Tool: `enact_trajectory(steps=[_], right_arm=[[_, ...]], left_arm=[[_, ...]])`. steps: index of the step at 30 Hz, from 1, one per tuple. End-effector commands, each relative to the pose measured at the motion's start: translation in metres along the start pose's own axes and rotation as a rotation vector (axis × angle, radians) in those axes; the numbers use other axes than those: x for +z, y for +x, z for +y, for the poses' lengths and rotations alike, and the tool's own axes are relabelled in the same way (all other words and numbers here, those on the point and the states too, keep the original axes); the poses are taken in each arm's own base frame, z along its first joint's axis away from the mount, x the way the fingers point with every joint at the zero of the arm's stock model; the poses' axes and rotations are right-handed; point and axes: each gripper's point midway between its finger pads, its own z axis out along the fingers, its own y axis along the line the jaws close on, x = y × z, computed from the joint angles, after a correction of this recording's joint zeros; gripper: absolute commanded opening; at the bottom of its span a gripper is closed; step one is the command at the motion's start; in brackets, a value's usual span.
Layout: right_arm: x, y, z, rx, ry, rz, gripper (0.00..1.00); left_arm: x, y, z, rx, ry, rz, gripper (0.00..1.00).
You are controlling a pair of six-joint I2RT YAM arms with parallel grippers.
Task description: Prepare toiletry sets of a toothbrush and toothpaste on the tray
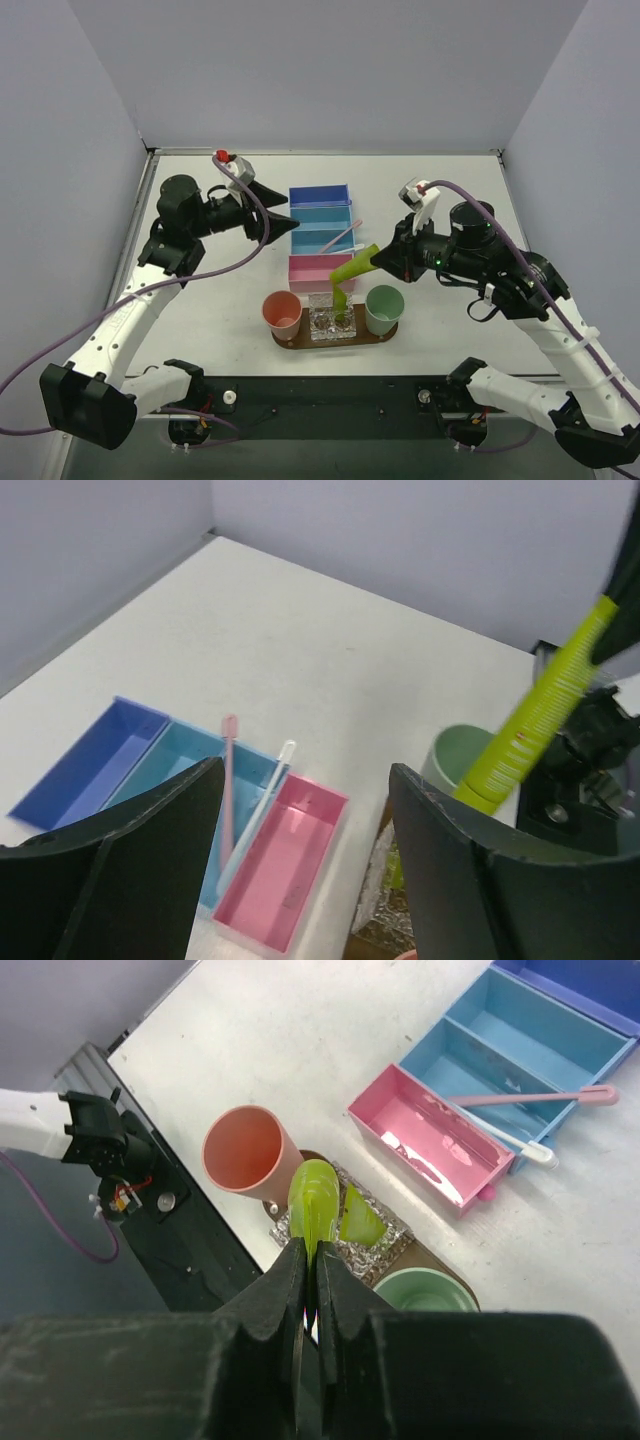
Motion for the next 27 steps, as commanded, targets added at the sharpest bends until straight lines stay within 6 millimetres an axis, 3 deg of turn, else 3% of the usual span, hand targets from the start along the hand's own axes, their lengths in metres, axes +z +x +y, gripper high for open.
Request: enact_trajectory(steps=[1, 3, 6, 8, 17, 27], right_arm=[[0.001, -0.015, 0.004, -0.055, 0.081, -0.018, 0.00], [0.011, -0.007, 0.015, -0.088, 0.076, 0.031, 0.00], [0.020, 0.000, 0.025, -0.140, 0.099, 0.068, 0.00], [0.026, 0.002, 0.032, -0.170, 0.106, 0.079, 0.00], [0.072, 0.027, 0.025, -0.219, 0.170, 0.208, 0.00], [0.089, 0.043, 0.027, -0.211, 0.165, 0.272, 0.00]], left_arm=[[-0.013, 0.002, 0.054, 0.021, -0.308, 0.006, 0.77], [-0.028, 0.011, 0.089, -0.015, -0.528, 0.035, 0.77], [-0.052, 0.022, 0.118, -0.033, -0.746, 0.064, 0.77], [-0.064, 0.022, 0.126, -0.026, -0.823, 0.067, 0.77], [-0.064, 0.026, 0.127, -0.026, -0.825, 0.072, 0.77], [-0.061, 0.027, 0.126, -0.029, -0.810, 0.074, 0.77]])
